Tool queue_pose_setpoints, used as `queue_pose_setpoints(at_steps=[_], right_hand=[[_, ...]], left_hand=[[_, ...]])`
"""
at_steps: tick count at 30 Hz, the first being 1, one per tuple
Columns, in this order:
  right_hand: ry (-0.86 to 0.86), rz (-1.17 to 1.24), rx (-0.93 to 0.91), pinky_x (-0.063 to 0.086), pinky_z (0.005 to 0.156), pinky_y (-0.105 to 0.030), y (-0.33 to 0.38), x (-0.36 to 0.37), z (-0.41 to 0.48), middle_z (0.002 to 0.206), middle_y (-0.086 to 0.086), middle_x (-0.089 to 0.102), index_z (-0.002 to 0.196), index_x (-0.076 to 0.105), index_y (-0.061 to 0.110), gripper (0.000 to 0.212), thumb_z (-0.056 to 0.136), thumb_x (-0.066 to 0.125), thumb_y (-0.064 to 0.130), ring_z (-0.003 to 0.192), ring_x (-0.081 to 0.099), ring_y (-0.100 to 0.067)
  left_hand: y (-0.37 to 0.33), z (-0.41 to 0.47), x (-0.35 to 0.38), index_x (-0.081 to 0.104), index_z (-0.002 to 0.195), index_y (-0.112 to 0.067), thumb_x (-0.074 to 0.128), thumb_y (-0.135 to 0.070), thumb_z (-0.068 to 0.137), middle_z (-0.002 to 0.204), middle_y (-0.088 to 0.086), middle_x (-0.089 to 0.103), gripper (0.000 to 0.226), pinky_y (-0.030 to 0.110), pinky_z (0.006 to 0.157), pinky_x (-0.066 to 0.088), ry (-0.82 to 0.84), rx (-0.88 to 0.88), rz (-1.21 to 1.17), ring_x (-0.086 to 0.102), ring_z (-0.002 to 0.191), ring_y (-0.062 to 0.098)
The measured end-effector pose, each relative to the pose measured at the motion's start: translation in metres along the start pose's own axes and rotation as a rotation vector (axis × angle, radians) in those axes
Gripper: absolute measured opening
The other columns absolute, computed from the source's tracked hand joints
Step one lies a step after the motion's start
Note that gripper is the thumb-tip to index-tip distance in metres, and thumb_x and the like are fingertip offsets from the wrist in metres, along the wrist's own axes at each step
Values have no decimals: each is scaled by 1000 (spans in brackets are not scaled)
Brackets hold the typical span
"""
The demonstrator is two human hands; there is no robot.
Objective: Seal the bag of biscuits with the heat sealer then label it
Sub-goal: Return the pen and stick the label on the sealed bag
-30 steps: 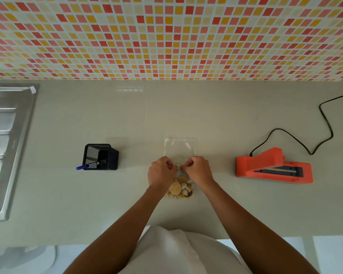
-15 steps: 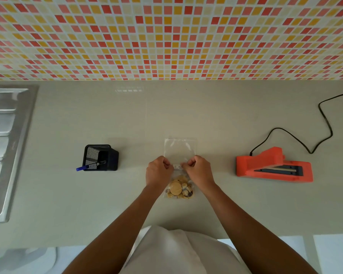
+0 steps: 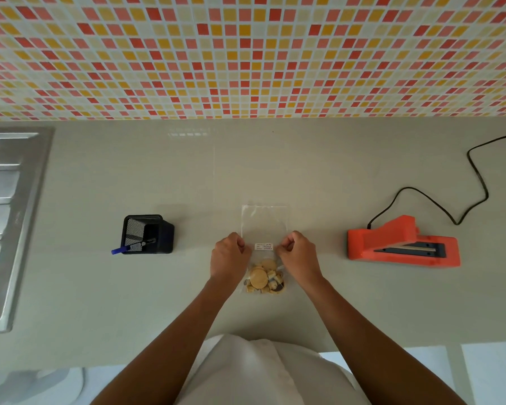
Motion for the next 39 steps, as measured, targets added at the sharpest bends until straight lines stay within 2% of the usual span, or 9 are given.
queue_pose_setpoints(at_steps=[7,12,17,21,25,28,31,35,39], right_hand=[[-45,29,74,49,70,-25,-24,-16,-14,83,7,68,92,65,17,18,86,71,33,75,63,-9],[6,113,70,60,75,-34,-22,-8,-14,85,4,70,95,66,17,16,83,76,22,75,70,-13],[-55,170,30,53,70,-21,1,-17,-3,83,3,69,92,65,15,12,83,74,14,77,68,-14],[-107,211,8,52,67,-21,24,-28,17,82,0,70,91,65,14,14,79,72,9,76,68,-17],[-155,237,-21,57,72,-32,46,-34,43,81,-4,72,88,65,14,15,75,70,9,75,70,-21],[-177,269,-10,58,74,-33,56,-38,63,84,-4,72,87,64,15,14,77,72,9,75,70,-21],[-216,246,-9,51,73,-26,63,-45,79,91,-8,73,93,67,9,14,80,73,8,79,68,-20],[-241,209,-12,54,78,-29,69,-50,92,94,-13,74,96,69,5,15,80,71,6,84,70,-25],[-231,186,5,46,77,-23,67,-47,96,97,-13,74,97,69,4,15,82,69,8,90,69,-26]], left_hand=[[29,-3,-2,64,79,-18,69,-42,84,74,0,67,25,34,66,59,77,-134,-38,66,67,19],[29,-3,10,66,81,-17,73,-25,82,73,4,71,10,40,63,62,158,-148,-133,69,61,23],[15,11,-4,66,76,-20,73,-19,81,73,-2,69,9,43,64,61,85,-85,-216,68,64,24],[3,36,-18,71,82,-15,73,-19,80,76,0,71,5,46,69,61,48,-64,-290,70,73,22],[-12,64,-30,71,80,-15,74,-19,79,73,4,72,5,47,70,60,18,-51,-310,69,72,26],[-24,80,-37,71,80,-12,75,-21,79,72,3,71,10,41,73,60,-20,-63,-315,69,71,24],[-33,92,-37,70,80,-14,76,-25,79,77,3,73,12,36,76,59,-44,-74,-318,70,76,21],[-40,100,-33,70,89,-14,75,-27,81,88,4,74,16,28,75,54,-51,-100,-333,68,83,20],[-40,101,-30,70,90,-13,72,-28,83,90,4,73,16,28,75,53,-58,-124,-343,68,87,22]])
Point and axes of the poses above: each hand's wrist, its own z-axis towards the middle knuckle, its own x-axis out of the palm, y = z × x, the point moved 8 cm from there along z, towards the middle knuckle
